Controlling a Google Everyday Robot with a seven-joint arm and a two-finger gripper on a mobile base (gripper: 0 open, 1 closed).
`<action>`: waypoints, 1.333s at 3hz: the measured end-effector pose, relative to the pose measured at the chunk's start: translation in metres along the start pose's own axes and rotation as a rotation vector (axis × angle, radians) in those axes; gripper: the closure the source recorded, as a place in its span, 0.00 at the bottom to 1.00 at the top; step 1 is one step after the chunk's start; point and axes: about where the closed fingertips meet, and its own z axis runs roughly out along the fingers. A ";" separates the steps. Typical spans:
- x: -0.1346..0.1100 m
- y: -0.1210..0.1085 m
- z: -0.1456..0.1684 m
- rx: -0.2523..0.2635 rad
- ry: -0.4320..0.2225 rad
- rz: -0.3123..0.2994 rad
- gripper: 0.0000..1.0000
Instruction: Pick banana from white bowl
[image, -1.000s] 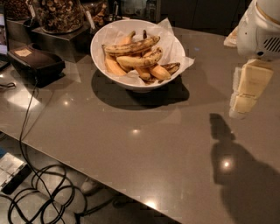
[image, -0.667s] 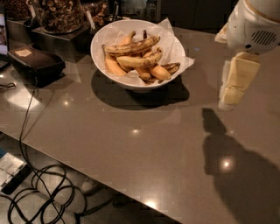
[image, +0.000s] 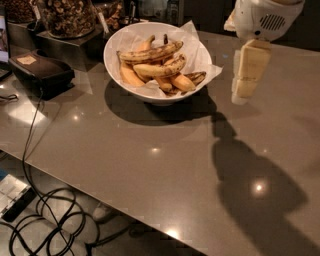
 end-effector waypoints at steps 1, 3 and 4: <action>-0.003 -0.005 0.000 0.019 -0.010 -0.002 0.00; -0.043 -0.040 0.017 0.013 -0.070 -0.067 0.00; -0.058 -0.047 0.032 -0.009 -0.071 -0.095 0.07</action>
Offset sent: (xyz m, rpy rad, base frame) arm 0.0520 0.0383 0.0170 0.0813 -0.0354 0.0759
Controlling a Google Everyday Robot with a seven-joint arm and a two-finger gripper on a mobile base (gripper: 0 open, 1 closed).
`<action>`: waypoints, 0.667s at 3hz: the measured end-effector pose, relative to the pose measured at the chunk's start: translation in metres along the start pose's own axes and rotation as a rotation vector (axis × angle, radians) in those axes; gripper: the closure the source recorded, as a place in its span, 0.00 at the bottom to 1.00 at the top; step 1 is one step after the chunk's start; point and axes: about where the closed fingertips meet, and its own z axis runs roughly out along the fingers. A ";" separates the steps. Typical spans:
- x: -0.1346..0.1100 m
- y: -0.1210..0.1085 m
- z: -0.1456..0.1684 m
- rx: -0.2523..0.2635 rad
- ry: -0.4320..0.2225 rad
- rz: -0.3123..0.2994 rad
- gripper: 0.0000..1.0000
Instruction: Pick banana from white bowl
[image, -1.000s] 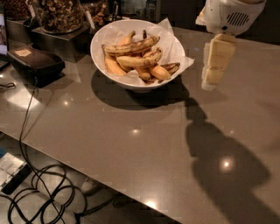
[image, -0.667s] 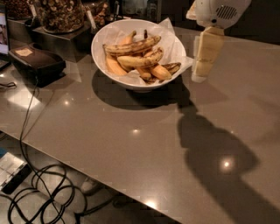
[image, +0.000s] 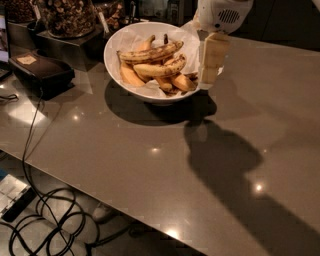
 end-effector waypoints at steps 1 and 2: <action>-0.009 -0.004 0.015 -0.022 0.004 -0.023 0.09; -0.019 -0.011 0.021 -0.026 0.014 -0.050 0.17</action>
Offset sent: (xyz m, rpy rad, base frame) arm 0.0142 0.0282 -0.0178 -0.0728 0.0606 0.0772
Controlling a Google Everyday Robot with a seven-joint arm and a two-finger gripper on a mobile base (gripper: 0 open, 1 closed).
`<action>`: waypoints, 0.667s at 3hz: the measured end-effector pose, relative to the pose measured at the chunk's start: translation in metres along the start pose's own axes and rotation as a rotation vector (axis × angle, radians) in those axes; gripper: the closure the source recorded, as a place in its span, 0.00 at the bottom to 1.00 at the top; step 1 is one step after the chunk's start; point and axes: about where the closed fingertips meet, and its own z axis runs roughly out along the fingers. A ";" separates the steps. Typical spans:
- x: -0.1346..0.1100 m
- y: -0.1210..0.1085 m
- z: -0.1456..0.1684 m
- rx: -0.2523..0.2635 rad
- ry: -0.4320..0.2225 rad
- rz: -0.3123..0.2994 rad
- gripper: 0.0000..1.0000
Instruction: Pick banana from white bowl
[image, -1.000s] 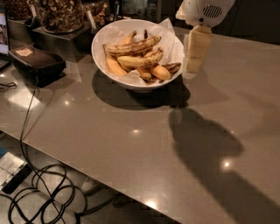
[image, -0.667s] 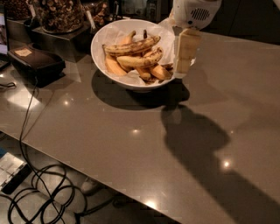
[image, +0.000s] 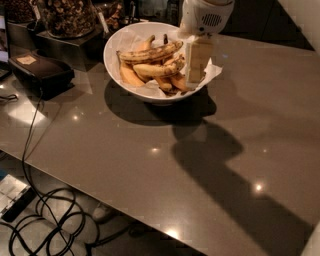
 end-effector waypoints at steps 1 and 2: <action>-0.008 -0.009 0.004 0.000 0.023 -0.034 0.20; -0.013 -0.019 0.006 0.006 0.040 -0.055 0.28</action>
Offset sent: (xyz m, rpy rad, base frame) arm 0.0156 0.0115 0.0014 -0.1095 0.0318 0.0559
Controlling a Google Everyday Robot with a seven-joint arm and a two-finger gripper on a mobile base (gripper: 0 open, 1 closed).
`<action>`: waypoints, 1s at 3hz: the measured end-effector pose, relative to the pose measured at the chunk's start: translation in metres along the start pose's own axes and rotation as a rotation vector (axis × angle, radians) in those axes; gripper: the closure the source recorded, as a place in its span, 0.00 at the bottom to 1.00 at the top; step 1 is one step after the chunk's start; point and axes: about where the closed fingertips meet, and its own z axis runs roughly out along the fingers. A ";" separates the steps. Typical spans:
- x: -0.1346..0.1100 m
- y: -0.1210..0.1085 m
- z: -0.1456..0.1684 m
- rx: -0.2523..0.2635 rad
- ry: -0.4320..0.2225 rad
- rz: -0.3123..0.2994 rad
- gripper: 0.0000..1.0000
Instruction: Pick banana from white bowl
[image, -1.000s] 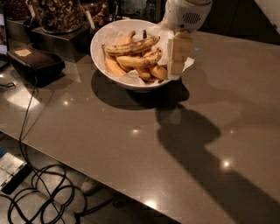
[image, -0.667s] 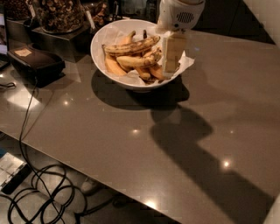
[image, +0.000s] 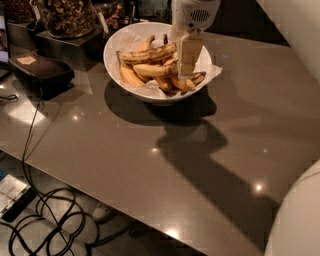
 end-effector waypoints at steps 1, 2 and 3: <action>-0.005 -0.009 0.004 0.001 0.014 -0.025 0.31; -0.009 -0.016 0.007 0.001 0.024 -0.045 0.31; -0.013 -0.022 0.011 0.002 0.032 -0.062 0.39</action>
Offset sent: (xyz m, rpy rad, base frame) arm 0.0063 0.0036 -0.0033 -0.0929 0.0580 0.0491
